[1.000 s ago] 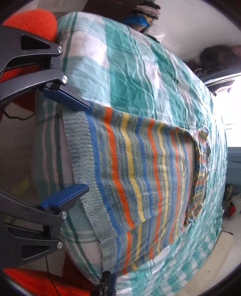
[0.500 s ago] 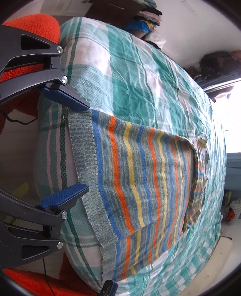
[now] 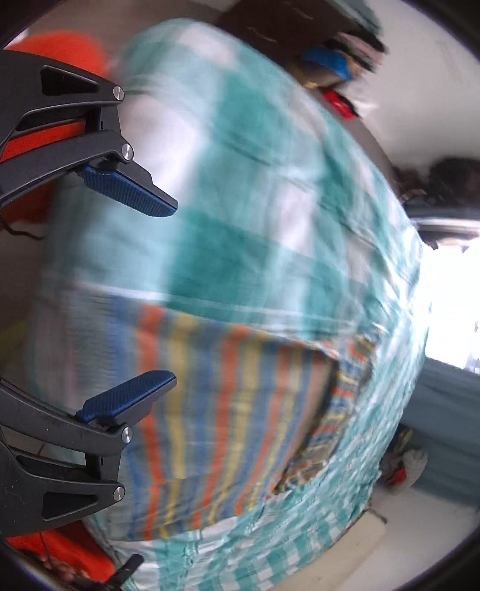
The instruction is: Fold small clothes
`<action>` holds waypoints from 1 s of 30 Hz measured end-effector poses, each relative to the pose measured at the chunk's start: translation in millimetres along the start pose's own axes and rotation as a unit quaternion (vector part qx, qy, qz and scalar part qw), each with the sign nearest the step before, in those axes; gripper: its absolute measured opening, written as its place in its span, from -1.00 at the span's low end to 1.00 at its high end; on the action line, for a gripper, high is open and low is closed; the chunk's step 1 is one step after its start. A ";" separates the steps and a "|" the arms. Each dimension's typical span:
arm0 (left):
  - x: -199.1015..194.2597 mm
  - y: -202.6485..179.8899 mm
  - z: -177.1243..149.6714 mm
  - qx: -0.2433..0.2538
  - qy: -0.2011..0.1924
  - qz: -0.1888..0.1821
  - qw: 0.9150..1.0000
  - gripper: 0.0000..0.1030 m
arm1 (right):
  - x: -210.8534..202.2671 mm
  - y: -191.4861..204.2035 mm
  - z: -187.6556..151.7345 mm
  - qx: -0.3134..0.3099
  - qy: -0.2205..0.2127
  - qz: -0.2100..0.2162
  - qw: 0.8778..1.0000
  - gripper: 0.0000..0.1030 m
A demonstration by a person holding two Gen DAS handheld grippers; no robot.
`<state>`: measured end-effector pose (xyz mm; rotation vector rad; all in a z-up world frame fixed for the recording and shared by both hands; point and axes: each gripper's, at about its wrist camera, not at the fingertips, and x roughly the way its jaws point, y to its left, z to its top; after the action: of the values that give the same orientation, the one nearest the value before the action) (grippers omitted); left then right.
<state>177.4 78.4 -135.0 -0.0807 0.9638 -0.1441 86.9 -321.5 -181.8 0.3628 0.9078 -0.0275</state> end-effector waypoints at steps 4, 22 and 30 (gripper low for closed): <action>35.1 -41.4 73.9 0.104 -0.016 0.003 0.994 0.65 | 8.5 14.2 4.4 -0.028 0.005 0.006 1.000 0.12; 208.9 -58.3 172.0 0.118 -0.021 0.093 0.988 -0.91 | 41.6 9.1 18.7 -0.004 0.039 0.030 0.999 0.12; 179.6 -49.1 160.5 0.154 -0.002 0.081 0.985 0.38 | 47.4 17.6 16.9 -0.025 0.045 0.039 0.998 0.12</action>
<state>406.1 2.2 -183.1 0.2812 0.9308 -0.1423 132.3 -304.3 -203.9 0.3549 0.9802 0.0828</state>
